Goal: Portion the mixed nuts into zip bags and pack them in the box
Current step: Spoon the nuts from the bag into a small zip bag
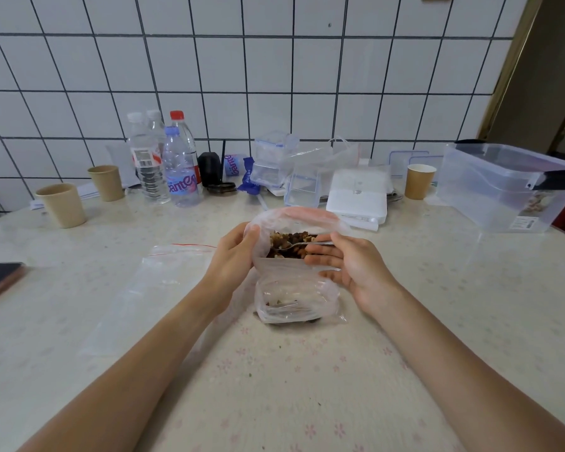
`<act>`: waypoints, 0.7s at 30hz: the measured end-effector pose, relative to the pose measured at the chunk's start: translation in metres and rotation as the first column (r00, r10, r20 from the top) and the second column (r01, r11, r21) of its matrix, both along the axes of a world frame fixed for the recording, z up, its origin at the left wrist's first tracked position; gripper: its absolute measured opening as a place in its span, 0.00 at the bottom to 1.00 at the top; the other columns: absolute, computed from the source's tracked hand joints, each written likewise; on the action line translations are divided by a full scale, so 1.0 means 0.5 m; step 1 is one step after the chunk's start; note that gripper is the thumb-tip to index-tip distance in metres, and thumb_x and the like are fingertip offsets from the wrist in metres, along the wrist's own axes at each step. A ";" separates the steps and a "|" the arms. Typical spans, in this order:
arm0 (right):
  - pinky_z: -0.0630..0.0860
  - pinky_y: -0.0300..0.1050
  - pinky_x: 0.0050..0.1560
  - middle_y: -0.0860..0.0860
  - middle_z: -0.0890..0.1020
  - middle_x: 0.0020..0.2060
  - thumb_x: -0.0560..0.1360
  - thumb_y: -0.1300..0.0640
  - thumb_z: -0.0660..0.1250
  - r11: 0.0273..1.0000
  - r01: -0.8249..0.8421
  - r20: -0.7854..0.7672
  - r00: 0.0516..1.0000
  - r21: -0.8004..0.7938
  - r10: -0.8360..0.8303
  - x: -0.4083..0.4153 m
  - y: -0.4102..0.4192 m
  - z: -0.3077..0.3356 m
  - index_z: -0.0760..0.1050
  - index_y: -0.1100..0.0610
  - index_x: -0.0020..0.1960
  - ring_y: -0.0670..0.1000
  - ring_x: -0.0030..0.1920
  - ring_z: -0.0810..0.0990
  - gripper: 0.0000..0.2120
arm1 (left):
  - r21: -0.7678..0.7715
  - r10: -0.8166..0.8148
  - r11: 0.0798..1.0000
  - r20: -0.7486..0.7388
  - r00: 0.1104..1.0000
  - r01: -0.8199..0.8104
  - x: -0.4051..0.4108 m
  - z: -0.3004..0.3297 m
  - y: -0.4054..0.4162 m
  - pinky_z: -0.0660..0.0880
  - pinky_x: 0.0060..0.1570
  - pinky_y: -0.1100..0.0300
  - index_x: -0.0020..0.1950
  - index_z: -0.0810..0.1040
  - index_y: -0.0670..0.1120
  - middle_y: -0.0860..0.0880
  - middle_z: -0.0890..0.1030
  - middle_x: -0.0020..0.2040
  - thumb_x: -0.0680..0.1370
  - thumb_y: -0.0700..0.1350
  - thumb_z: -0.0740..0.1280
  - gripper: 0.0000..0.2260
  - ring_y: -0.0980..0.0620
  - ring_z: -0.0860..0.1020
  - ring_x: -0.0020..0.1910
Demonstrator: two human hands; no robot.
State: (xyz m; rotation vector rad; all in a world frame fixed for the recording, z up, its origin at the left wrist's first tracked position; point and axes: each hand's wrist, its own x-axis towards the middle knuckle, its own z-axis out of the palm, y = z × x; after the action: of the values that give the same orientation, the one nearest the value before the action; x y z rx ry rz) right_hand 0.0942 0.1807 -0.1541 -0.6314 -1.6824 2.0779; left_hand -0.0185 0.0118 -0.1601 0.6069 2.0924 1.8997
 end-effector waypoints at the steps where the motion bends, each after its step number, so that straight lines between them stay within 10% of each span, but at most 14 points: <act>1: 0.80 0.44 0.32 0.58 0.89 0.47 0.87 0.56 0.56 1.000 0.001 -0.011 1.000 -0.008 -0.001 0.001 0.001 0.001 0.80 0.62 0.58 0.55 0.44 0.89 0.15 | 0.004 -0.002 1.000 0.001 1.000 0.002 -0.001 0.000 -0.002 0.76 0.67 0.43 0.64 0.80 0.50 0.47 0.84 0.60 0.87 0.54 0.58 0.15 0.45 0.81 0.62; 9: 0.80 0.45 0.30 0.58 0.88 0.41 0.87 0.53 0.54 0.999 0.046 -0.125 0.991 0.023 -0.043 0.018 0.022 0.032 0.80 0.61 0.53 0.54 0.40 0.87 0.19 | -0.027 0.000 1.000 0.006 1.000 0.000 -0.014 0.007 -0.020 0.71 0.72 0.45 0.72 0.76 0.52 0.51 0.80 0.68 0.85 0.55 0.63 0.18 0.49 0.77 0.68; 13: 0.78 0.45 0.28 0.58 0.86 0.37 0.87 0.51 0.54 0.997 0.061 -0.165 0.985 0.056 -0.051 0.035 0.038 0.055 0.80 0.61 0.49 0.56 0.36 0.86 0.21 | -0.103 0.115 0.984 -0.237 0.965 -0.143 -0.011 0.022 -0.032 0.73 0.65 0.55 0.72 0.75 0.50 0.53 0.78 0.69 0.82 0.54 0.68 0.19 0.53 0.76 0.67; 21: 0.75 0.46 0.26 0.58 0.82 0.29 0.87 0.51 0.55 0.979 0.039 -0.184 0.983 0.199 -0.002 0.057 0.059 0.081 0.79 0.60 0.42 0.58 0.31 0.83 0.22 | -0.357 -0.056 0.913 -0.586 0.809 -0.195 0.015 0.040 -0.072 0.74 0.38 0.67 0.45 0.82 0.55 0.58 0.83 0.40 0.80 0.60 0.67 0.11 0.61 0.80 0.40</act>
State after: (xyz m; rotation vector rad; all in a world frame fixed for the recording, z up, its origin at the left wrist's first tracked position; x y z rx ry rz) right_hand 0.1227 0.2103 -0.1137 -0.3798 -1.7429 1.8564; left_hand -0.0107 -0.0243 -0.1401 1.1353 2.8158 1.3280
